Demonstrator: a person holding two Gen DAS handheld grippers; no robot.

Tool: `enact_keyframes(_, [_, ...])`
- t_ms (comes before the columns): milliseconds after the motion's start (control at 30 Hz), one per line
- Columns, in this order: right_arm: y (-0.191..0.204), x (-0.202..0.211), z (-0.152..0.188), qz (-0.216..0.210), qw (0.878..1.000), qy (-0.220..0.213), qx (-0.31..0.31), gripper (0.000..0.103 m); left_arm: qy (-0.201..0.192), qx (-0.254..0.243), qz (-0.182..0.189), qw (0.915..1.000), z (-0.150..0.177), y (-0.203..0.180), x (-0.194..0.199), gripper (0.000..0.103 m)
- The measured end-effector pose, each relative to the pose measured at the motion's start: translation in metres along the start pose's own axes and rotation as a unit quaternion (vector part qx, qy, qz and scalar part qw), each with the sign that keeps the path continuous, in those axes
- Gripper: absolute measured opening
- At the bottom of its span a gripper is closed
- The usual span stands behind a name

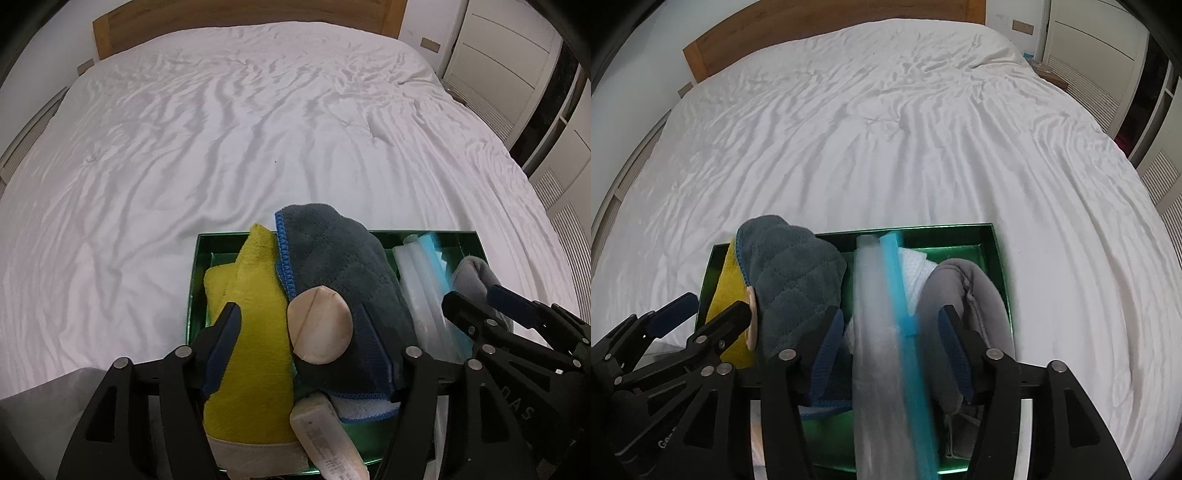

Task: Organize soft objects
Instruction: 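Lower the sponge onto the mitt and the zip bag into the tray, opening both tools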

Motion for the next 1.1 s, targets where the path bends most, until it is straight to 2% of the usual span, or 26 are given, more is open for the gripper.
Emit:
enact_keyframes(300, [-0.012,0.004,0.008,-0.021,0.999,0.006,-0.027,0.065,-0.003,0.006,0.003,1.0,0.001,0.003,0.006,0.061])
enact_keyframes(400, [-0.015,0.002,0.018,-0.017,1.0,0.016,-0.019,0.065,-0.005,0.007,0.007,0.9999,0.002,0.002,0.008,0.069])
enact_keyframes(533, [-0.019,-0.005,0.027,-0.02,0.999,0.031,-0.022,0.063,-0.005,0.006,0.009,0.9999,0.004,0.0,0.009,0.069])
enact_keyframes(733, [-0.023,0.003,0.032,-0.032,0.999,0.017,-0.025,0.063,-0.009,0.0,0.008,0.9999,0.004,-0.002,0.012,0.069])
enact_keyframes(933, [-0.024,-0.003,0.041,-0.024,0.999,0.039,-0.027,0.063,-0.009,-0.003,0.009,0.9999,0.006,-0.005,0.015,0.069])
enact_keyframes(967, [-0.023,-0.005,0.042,-0.024,0.998,0.043,-0.026,0.061,-0.01,-0.004,0.009,0.9999,0.006,-0.005,0.016,0.069])
enact_keyframes(1033, [-0.022,-0.01,0.045,-0.023,0.998,0.053,-0.023,0.045,-0.012,-0.003,0.01,0.9999,0.006,-0.004,0.017,0.069])
enact_keyframes(1067, [-0.021,-0.013,0.046,-0.024,0.998,0.055,-0.019,0.03,-0.012,-0.001,0.011,0.9999,0.006,-0.004,0.017,0.069])
enact_keyframes(1100, [-0.021,-0.014,0.046,-0.022,0.998,0.054,-0.015,0.021,-0.013,0.001,0.011,0.9999,0.005,-0.003,0.018,0.069])
Point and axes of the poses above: each gripper's, at about its wrist camera, not at the fingertips, and x roughly against the way its jaws point, y to its left, z to its underside, the point moved 2 cm from there along -x, roughly the way its jaws point, and after that the axes turned 10 degrees about -y, right-handed, at the moved point
